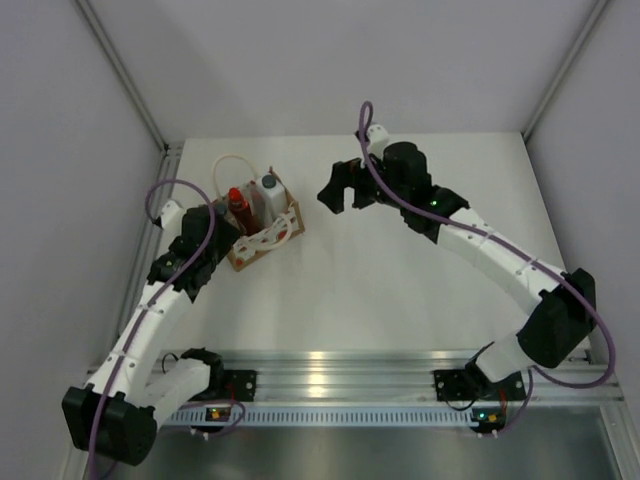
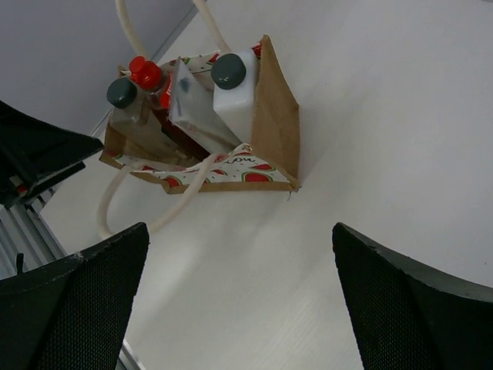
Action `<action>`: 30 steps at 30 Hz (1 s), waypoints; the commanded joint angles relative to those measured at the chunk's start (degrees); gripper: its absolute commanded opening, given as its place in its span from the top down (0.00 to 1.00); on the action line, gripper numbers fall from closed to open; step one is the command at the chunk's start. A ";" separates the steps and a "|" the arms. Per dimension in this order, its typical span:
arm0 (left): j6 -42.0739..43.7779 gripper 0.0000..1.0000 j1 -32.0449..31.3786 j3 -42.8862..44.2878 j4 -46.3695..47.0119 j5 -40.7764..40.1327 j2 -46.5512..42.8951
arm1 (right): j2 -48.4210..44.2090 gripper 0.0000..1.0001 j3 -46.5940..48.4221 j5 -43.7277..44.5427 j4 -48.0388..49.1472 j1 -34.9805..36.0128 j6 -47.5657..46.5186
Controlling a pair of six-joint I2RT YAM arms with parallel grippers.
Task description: Take the personal care products out of the canvas bag
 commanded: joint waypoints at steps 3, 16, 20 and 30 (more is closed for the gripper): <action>-2.30 0.26 0.31 -3.39 9.37 -1.38 2.82 | 4.05 0.01 8.08 4.23 -0.12 4.77 -4.07; -5.64 0.65 0.75 -8.75 17.47 -3.67 5.81 | 14.49 0.01 19.06 3.27 -2.65 7.67 -6.97; -7.05 0.81 0.75 -10.86 17.38 -4.11 5.20 | 20.48 0.08 27.57 5.98 -7.14 10.03 -8.46; -8.98 1.00 0.84 -13.59 17.20 -4.72 2.03 | 33.23 0.36 41.83 15.93 -13.92 16.20 -11.98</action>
